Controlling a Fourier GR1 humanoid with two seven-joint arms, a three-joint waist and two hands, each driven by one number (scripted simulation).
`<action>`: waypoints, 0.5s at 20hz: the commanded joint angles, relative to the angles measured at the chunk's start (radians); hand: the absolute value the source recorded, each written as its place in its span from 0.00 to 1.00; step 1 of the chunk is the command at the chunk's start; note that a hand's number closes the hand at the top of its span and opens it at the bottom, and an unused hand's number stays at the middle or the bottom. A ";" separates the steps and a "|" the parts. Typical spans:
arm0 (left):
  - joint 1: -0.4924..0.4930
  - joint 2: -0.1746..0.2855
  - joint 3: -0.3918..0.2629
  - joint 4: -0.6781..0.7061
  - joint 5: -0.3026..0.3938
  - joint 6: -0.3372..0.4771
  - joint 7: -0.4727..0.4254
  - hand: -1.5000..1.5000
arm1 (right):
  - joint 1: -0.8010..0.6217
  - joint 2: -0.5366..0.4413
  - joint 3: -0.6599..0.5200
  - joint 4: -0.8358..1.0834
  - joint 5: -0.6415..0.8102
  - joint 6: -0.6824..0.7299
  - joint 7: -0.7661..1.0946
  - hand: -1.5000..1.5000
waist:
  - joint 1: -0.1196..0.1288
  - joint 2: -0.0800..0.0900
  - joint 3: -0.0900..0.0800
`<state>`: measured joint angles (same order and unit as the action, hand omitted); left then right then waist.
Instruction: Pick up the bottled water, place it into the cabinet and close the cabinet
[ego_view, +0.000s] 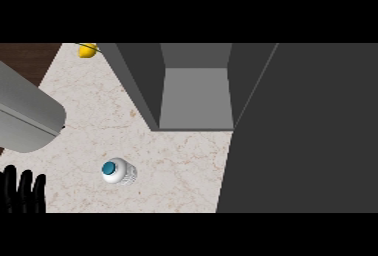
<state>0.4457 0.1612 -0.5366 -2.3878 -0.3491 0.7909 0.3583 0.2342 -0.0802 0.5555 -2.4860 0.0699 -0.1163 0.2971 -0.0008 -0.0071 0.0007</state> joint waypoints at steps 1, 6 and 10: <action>-0.023 0.004 0.014 -0.123 -0.100 0.005 0.080 0.00 | 0.017 -0.035 0.049 -0.106 0.122 -0.011 0.041 0.00 | -0.007 0.002 0.000; -0.037 0.013 0.032 -0.063 -0.092 0.012 0.073 0.00 | 0.010 -0.028 0.132 -0.062 0.188 -0.062 0.021 0.00 | -0.005 0.002 -0.001; -0.063 0.020 0.095 0.038 0.041 0.003 -0.022 0.00 | 0.002 -0.063 0.089 -0.074 0.155 -0.076 0.024 0.00 | -0.004 0.004 -0.002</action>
<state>0.4084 0.1784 -0.4857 -2.3516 -0.3458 0.8023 0.3512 0.2228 -0.1158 0.6216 -2.4823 0.0967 -0.1815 0.2932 -0.0044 -0.0051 -0.0006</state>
